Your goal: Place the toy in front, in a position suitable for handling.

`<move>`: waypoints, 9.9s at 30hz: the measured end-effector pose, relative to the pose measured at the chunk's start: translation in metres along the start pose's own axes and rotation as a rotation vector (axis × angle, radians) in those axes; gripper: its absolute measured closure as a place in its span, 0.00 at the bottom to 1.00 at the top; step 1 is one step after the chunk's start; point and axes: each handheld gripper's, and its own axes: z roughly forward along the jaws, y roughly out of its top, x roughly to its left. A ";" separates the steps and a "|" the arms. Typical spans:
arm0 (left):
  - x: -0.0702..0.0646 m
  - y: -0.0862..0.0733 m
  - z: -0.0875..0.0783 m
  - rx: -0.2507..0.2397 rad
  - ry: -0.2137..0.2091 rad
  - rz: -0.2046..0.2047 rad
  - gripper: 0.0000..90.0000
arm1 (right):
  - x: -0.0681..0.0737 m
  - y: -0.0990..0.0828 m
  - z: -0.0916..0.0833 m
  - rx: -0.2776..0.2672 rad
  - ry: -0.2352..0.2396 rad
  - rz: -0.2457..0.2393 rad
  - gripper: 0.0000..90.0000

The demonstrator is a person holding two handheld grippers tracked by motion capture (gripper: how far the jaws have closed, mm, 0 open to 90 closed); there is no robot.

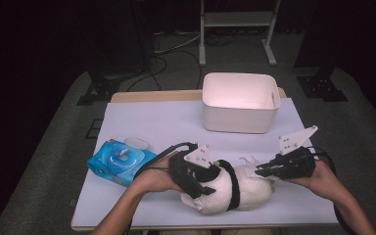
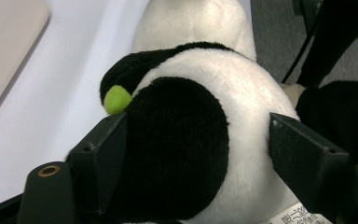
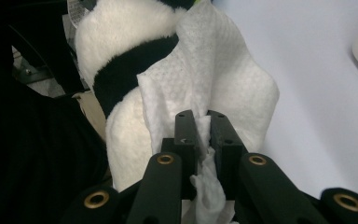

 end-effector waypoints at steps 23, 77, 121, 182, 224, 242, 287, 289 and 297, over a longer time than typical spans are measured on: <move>0.002 -0.001 -0.007 0.007 0.052 -0.037 0.21 | 0.002 -0.048 -0.008 -0.024 0.002 0.091 0.92; 0.000 0.005 0.008 -0.062 0.054 -0.045 0.15 | 0.013 0.018 0.018 0.023 0.035 -0.034 0.92; 0.005 -0.004 0.012 -0.078 0.054 -0.011 0.16 | 0.002 -0.037 -0.024 -0.015 -0.031 0.096 0.92; -0.007 0.001 0.043 -0.146 -0.006 -0.032 0.15 | 0.000 -0.026 -0.018 -0.048 -0.013 0.078 0.92; -0.008 0.012 -0.015 -0.162 0.063 0.005 0.40 | -0.006 0.000 -0.006 -0.185 0.074 0.050 0.92; -0.015 0.029 -0.007 -0.146 0.058 0.039 0.39 | -0.005 0.060 -0.027 -0.159 0.043 -0.041 0.92; -0.008 0.047 0.012 -0.176 0.111 0.020 0.27 | 0.015 0.040 -0.052 -0.074 -0.012 -0.065 0.92; -0.007 0.048 0.013 -0.178 0.107 0.018 0.27 | 0.015 0.044 -0.052 -0.063 -0.020 -0.076 0.92; -0.006 0.050 0.013 -0.172 0.109 0.028 0.27 | 0.018 0.055 -0.047 -0.059 -0.014 -0.102 0.92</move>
